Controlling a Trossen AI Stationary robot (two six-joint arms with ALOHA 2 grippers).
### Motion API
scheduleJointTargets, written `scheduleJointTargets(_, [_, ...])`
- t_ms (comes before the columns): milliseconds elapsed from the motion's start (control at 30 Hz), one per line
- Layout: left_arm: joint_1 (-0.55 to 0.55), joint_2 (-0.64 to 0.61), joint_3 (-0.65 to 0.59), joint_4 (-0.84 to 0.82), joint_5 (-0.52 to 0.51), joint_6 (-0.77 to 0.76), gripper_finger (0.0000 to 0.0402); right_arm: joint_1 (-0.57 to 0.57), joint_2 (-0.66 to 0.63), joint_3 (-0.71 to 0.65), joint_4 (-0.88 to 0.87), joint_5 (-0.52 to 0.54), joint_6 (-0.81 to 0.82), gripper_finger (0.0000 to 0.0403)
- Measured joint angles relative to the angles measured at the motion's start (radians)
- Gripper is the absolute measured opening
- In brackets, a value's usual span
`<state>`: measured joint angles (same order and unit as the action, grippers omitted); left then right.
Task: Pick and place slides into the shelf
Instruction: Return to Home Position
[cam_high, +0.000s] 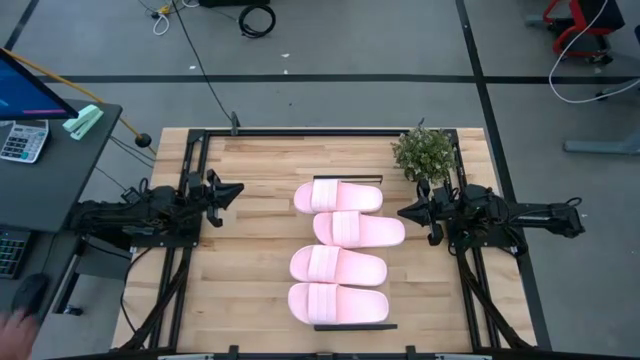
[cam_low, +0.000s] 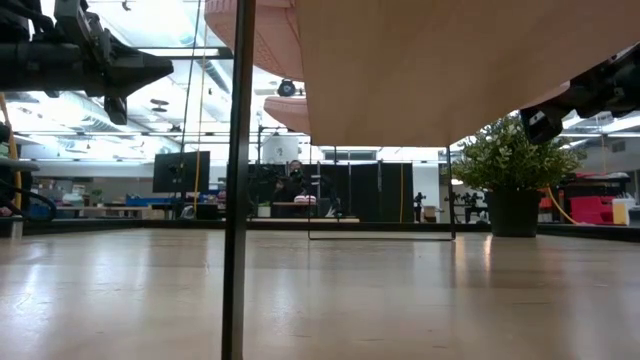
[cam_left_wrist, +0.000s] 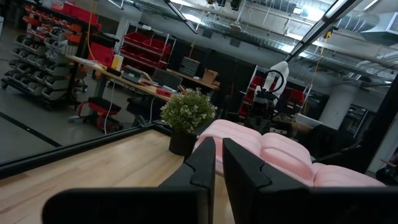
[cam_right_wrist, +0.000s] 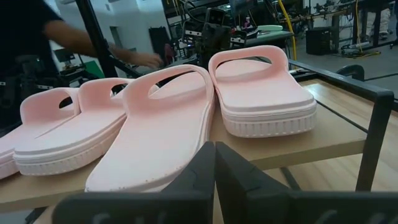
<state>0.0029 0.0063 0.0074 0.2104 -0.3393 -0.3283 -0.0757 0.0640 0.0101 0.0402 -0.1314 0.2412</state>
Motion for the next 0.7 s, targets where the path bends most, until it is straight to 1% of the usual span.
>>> scheduleJointTargets(300, [0.0,0.0,0.0,0.0,0.0,0.0,0.0023,0.0,0.0,0.0,0.0,0.0,0.0,0.0018])
scheduleJointTargets(700, [0.0,0.0,0.0,0.0,0.0,0.0,0.0039,0.0,0.0,0.0,0.0,0.0,0.0,0.0016])
